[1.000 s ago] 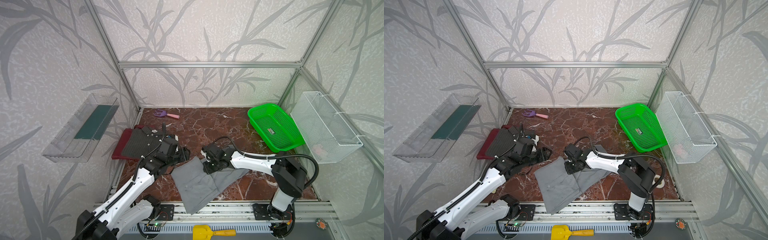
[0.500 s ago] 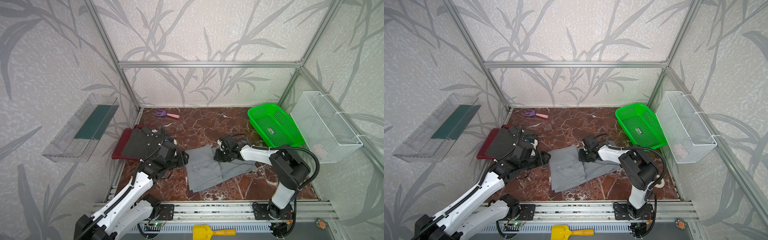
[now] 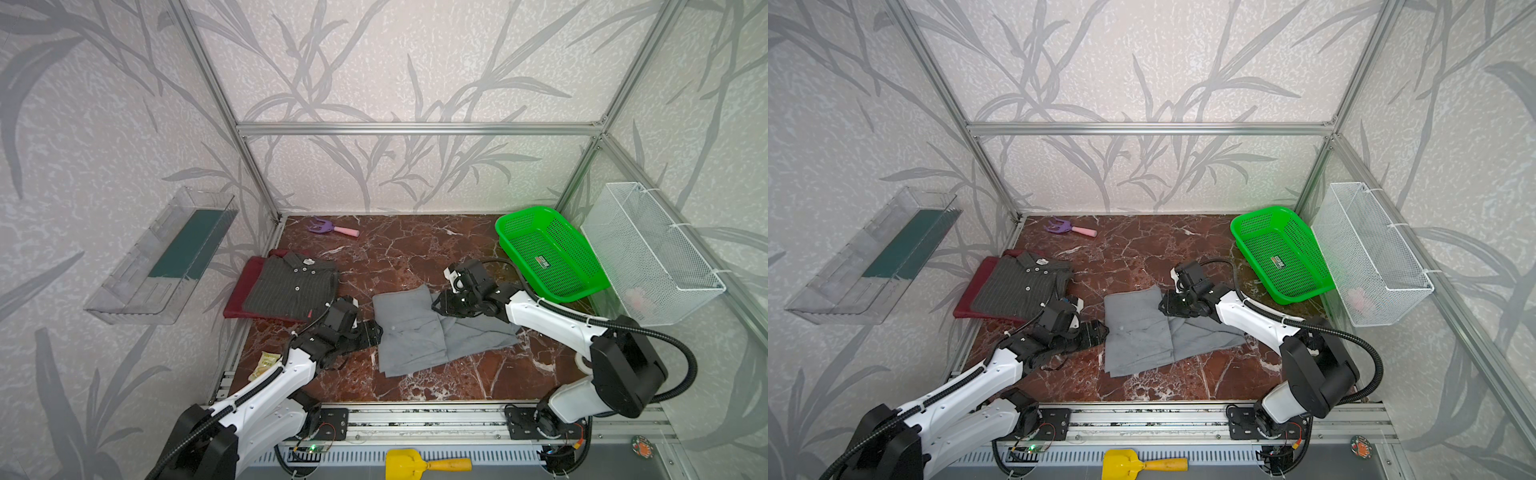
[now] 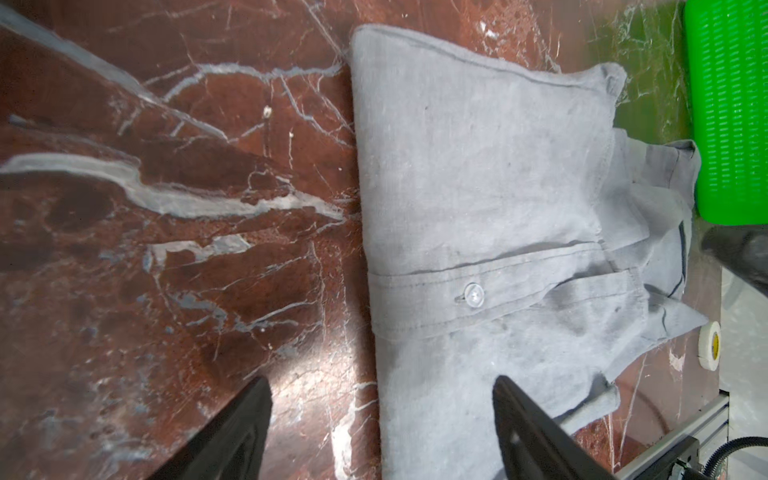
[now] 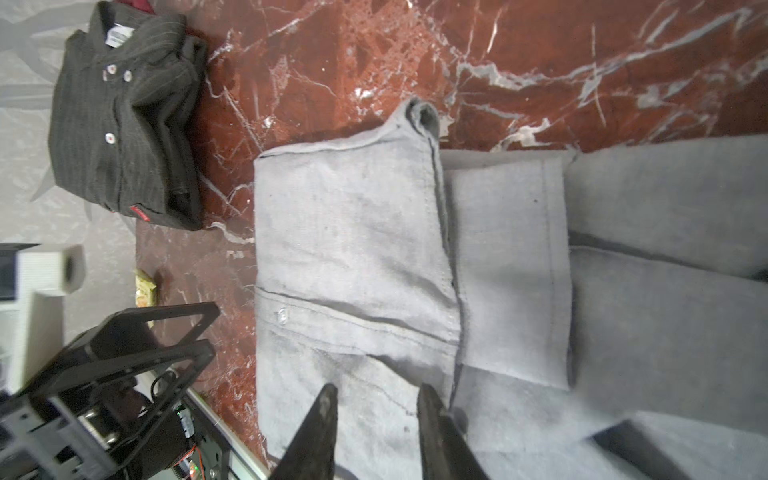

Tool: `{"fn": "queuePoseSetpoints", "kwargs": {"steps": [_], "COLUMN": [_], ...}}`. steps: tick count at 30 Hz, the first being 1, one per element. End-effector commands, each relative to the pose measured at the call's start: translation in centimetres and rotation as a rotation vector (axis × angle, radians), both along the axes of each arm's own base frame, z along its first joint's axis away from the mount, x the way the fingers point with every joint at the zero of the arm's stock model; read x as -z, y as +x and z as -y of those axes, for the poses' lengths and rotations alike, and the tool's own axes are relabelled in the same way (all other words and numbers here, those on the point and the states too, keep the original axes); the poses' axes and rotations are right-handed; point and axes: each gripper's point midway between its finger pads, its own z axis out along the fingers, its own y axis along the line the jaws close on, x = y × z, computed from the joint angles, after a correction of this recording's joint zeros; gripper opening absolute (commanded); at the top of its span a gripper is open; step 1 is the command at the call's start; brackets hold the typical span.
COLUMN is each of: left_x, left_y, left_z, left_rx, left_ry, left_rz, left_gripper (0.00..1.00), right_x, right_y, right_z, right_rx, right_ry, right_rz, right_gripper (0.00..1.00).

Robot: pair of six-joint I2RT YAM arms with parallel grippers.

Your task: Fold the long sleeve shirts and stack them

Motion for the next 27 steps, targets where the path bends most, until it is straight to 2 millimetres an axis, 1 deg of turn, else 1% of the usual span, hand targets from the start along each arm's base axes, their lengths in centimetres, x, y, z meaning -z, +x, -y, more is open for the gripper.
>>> {"fn": "queuePoseSetpoints", "kwargs": {"steps": [1,4,8,12,18,27], "left_x": [-0.7,-0.2,0.8,2.1,3.6,5.4], "left_y": [0.9,0.5,0.2,-0.1,-0.8,-1.6], "left_z": [1.5,2.2,2.6,3.2,3.6,4.7], "left_rx": [0.017,0.043,0.065,0.096,0.112,0.146], "left_ry": [-0.094,-0.124,-0.125,-0.126,-0.135,-0.140], "left_rz": [0.056,0.060,0.052,0.025,-0.008,-0.050], "left_gripper": [0.89,0.90,0.91,0.91,0.90,0.81], "right_x": [1.0,2.4,4.5,6.1,7.7,9.1], "right_y": [-1.9,-2.5,-2.7,-2.8,-3.2,-3.7], "right_z": [0.0,-0.3,-0.6,-0.8,-0.4,-0.3], "right_rx": [-0.080,-0.107,-0.123,-0.131,-0.120,-0.108], "right_ry": [-0.025,-0.033,-0.038,-0.049,-0.076,-0.086], "right_rz": [-0.032,-0.055,-0.087,-0.118,-0.146,-0.170], "right_gripper": [0.35,0.35,0.34,0.33,0.31,0.30]}}
